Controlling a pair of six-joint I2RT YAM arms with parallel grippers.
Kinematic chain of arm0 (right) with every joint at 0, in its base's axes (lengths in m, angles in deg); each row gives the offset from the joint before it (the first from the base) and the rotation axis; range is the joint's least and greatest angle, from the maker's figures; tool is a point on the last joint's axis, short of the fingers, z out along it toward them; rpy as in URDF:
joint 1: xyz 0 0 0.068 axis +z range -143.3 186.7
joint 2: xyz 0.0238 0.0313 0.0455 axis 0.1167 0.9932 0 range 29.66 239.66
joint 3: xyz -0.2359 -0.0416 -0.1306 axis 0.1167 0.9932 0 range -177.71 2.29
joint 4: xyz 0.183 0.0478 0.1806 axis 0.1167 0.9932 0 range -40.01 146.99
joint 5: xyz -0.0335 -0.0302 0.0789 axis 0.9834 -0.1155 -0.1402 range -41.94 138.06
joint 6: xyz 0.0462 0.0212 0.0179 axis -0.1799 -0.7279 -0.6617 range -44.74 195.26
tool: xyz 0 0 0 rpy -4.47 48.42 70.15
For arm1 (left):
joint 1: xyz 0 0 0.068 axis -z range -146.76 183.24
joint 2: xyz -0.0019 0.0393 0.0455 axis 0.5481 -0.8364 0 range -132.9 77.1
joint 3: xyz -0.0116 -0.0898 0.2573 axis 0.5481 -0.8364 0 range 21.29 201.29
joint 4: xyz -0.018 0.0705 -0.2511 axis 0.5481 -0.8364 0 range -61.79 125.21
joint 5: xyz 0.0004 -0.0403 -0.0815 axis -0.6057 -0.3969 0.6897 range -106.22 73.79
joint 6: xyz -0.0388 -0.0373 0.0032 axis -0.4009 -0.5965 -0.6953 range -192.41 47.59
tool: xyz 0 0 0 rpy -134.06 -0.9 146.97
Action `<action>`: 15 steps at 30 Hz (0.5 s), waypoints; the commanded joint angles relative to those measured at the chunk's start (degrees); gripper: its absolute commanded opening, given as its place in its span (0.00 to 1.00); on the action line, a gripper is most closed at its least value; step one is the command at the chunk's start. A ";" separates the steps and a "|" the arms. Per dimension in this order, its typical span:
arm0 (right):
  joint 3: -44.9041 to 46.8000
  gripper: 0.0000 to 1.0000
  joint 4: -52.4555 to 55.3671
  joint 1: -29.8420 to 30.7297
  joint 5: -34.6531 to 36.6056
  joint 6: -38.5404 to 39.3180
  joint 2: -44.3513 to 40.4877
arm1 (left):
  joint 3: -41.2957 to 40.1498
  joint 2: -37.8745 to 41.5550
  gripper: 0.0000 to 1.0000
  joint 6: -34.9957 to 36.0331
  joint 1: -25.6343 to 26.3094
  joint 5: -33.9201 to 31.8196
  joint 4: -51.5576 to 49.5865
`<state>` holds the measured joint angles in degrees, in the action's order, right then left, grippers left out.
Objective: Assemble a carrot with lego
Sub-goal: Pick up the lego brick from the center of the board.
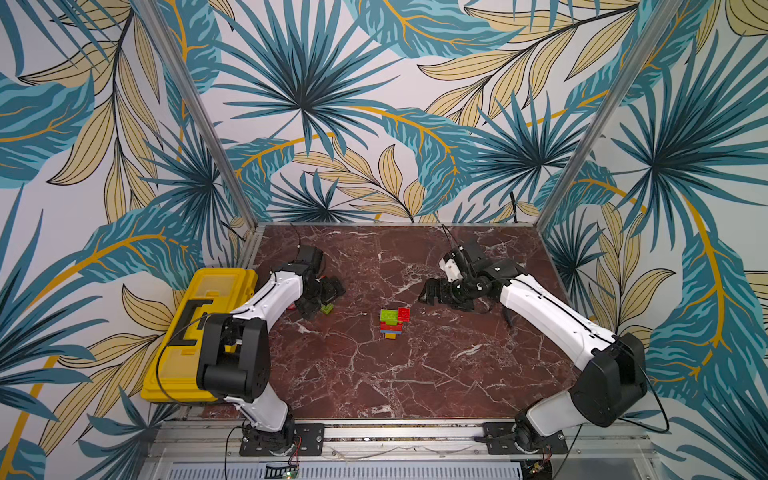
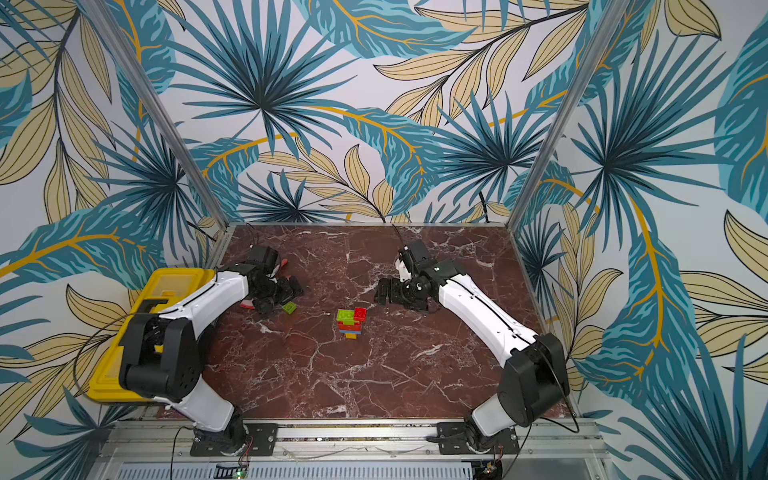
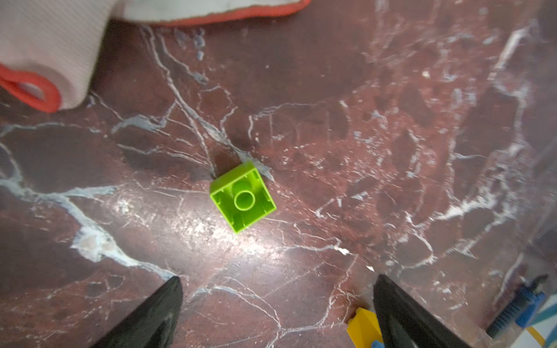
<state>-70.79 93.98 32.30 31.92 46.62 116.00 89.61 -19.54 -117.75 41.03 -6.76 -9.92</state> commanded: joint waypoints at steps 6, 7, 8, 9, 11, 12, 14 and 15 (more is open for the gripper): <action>9.29 0.99 -12.85 -4.68 -8.83 0.84 -4.34 | 5.22 -4.64 1.00 -8.98 0.12 -6.04 -5.92; 9.80 0.99 -13.14 -5.11 -9.36 1.04 -4.51 | 5.76 -5.14 1.00 -9.37 0.11 -6.07 -5.90; 10.47 0.99 -13.61 -5.55 -9.86 1.10 -4.67 | 6.12 -5.64 0.98 -9.73 0.12 -5.95 -5.99; 11.24 0.99 -14.30 -6.01 -10.50 1.12 -4.85 | 6.59 -6.20 0.97 -9.98 0.12 -5.86 -5.98; 12.62 0.99 -15.89 -6.93 -11.70 0.79 -5.30 | 7.39 -7.27 0.96 -10.52 0.07 -5.74 -5.95; 12.99 0.99 -16.19 -7.42 -12.40 0.73 -5.39 | 7.66 -7.86 0.93 -10.85 0.09 -5.52 -5.93; 13.46 0.99 -16.26 -8.09 -13.08 0.95 -5.47 | 8.07 -8.85 0.84 -11.08 0.11 -5.39 -5.90; 13.72 0.99 -16.25 -8.49 -13.29 1.12 -5.63 | 8.13 -9.36 0.82 -11.30 0.07 -5.45 -5.85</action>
<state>-58.68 79.77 24.57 21.13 46.86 111.72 96.56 -27.47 -127.36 41.05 -11.31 -14.72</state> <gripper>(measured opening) 0.992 0.828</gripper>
